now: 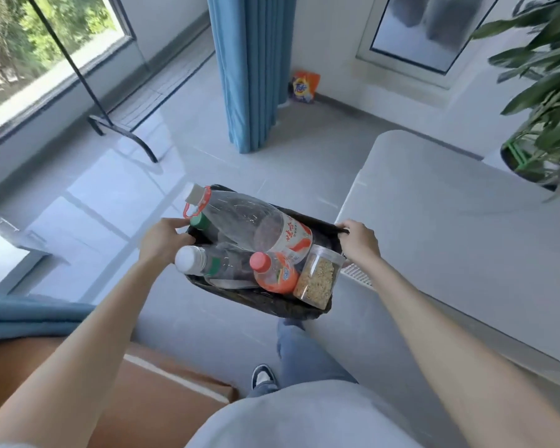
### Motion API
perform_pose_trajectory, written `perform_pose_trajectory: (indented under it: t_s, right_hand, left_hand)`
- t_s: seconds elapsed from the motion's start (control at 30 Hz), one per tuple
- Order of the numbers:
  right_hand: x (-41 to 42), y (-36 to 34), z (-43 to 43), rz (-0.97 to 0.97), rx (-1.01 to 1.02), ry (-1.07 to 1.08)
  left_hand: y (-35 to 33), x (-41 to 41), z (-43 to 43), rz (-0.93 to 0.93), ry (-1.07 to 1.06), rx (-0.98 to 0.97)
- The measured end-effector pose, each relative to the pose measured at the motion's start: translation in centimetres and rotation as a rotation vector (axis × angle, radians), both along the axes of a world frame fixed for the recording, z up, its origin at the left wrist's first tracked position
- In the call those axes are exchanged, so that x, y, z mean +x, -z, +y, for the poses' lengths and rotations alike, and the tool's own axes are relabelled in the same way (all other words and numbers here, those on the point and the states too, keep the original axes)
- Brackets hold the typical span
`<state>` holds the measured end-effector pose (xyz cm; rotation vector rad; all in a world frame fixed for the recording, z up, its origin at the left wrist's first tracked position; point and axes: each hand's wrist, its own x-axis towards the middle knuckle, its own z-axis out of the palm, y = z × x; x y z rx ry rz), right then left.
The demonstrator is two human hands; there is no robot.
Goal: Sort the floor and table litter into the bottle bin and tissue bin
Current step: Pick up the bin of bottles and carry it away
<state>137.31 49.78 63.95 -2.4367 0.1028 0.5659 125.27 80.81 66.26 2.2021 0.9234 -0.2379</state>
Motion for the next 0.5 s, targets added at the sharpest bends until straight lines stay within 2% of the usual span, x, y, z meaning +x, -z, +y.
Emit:
perform_pose_trajectory:
  t_s: [0.3, 0.5]
  right_hand:
    - [18.0, 2.8, 5.8, 0.032, -0.017, 0.083]
    - [30.1, 1.8, 8.6, 0.021, -0.041, 0.139]
  left_hand:
    - [2.3, 20.8, 6.2, 0.042, 0.053, 0.018]
    - [1.8, 35.0, 9.5, 0.064, 0.123, 0.045]
